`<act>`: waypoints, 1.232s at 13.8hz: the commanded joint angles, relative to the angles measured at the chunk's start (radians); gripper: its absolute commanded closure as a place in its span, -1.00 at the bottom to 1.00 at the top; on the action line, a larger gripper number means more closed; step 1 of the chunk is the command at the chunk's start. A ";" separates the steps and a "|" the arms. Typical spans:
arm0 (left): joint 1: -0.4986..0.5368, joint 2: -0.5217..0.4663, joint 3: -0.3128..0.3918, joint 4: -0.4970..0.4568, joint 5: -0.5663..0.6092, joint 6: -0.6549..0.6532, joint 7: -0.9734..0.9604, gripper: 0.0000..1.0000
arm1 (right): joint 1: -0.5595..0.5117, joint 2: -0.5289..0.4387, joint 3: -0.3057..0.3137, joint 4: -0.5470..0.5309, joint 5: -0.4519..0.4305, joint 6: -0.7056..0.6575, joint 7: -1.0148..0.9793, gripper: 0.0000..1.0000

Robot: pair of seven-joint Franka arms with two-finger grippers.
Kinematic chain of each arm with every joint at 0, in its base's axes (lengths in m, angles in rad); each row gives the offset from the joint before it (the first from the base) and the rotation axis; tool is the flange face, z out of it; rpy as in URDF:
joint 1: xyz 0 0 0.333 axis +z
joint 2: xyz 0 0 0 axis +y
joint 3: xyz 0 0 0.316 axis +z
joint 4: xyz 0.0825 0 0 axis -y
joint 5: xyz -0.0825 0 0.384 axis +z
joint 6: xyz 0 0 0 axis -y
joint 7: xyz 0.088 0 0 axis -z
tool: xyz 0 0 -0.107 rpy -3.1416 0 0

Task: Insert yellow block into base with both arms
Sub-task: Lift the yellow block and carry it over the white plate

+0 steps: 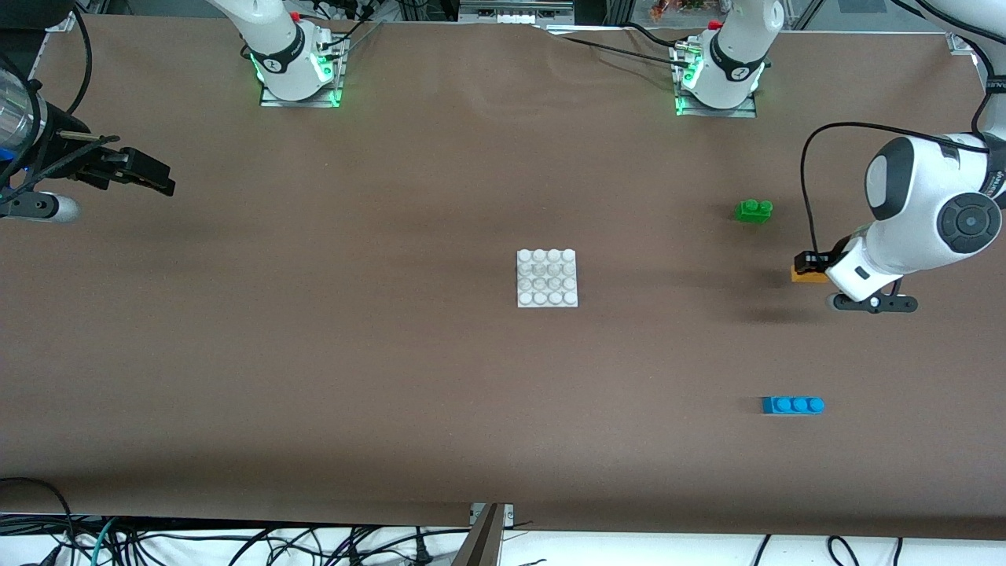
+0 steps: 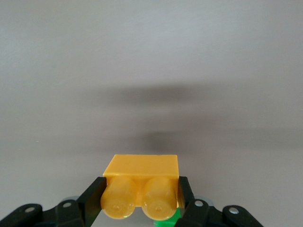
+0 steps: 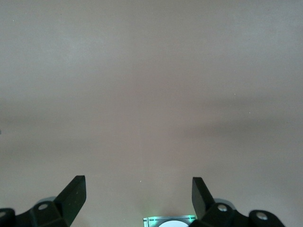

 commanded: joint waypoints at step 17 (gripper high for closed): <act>-0.487 0.381 -0.194 0.451 -0.030 -0.058 -0.632 -0.07 | -0.005 0.011 0.000 0.022 -0.005 -0.016 0.001 -0.98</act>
